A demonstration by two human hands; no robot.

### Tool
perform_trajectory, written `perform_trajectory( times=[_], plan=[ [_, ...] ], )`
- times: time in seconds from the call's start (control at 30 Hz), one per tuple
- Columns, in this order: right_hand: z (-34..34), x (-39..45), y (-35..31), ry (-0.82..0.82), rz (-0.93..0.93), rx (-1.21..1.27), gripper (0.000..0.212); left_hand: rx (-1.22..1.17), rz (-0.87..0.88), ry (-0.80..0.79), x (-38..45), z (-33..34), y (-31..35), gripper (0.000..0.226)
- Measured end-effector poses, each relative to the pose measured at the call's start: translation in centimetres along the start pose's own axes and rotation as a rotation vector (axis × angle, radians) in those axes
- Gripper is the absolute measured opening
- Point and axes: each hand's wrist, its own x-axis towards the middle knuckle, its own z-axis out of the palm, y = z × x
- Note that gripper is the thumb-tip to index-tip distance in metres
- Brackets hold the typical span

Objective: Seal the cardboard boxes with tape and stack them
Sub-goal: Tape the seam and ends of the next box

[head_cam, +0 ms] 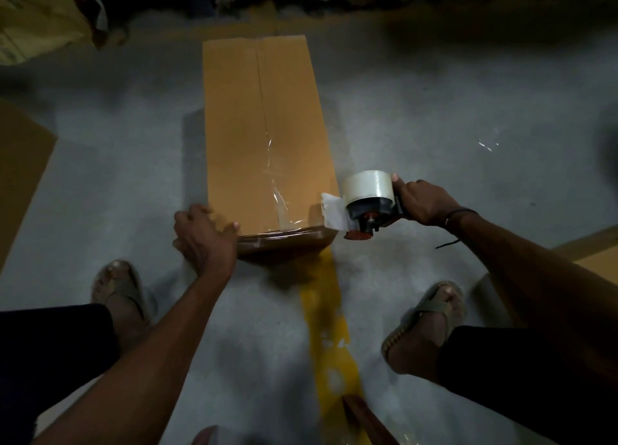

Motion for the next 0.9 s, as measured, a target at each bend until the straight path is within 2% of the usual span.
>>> perform_trajectory(
  times=[0.07,0.13,0.17,0.23,0.3,0.4,0.47,0.63,0.83,0.9],
  plan=[
    [-0.5,0.0,-0.1,-0.021,-0.037,-0.032,0.106,-0.174,0.128,-0.110,-1.1,1.1,2.8,0.038],
    [-0.9,0.0,-0.5,-0.030,-0.028,-0.059,0.079,-0.324,0.114,-0.358,-2.4,2.2,6.7,0.034],
    [-1.0,0.1,-0.7,-0.032,-0.028,-0.043,0.071,-0.360,0.057,-0.519,-2.7,3.2,8.7,0.050],
    [-1.1,0.7,-0.8,-0.039,-0.022,0.013,0.077,-0.451,-0.131,-0.867,-3.1,4.3,12.4,0.085],
    [-0.9,1.1,-0.9,-0.041,-0.013,0.061,0.088,-0.519,-0.272,-1.046,-2.7,5.8,14.5,0.109],
    [-1.2,1.4,-1.1,-0.058,0.006,0.070,0.088,-0.484,-0.333,-1.023,-1.3,8.7,15.3,0.136],
    [-1.3,1.4,-1.3,-0.064,0.006,0.068,0.086,-0.483,-0.359,-1.011,-1.1,9.1,15.6,0.141],
    [-0.7,0.9,-1.3,-0.020,0.024,0.073,0.087,-0.631,-0.372,-1.058,-1.7,7.8,15.9,0.120],
    [0.7,0.4,-0.9,0.046,0.066,0.073,0.088,-0.587,-0.291,-0.957,-2.7,6.2,16.8,0.103],
    [1.5,0.1,-0.7,0.075,0.083,0.072,0.089,-0.559,-0.281,-0.930,-3.0,5.7,16.9,0.089]
  ],
)
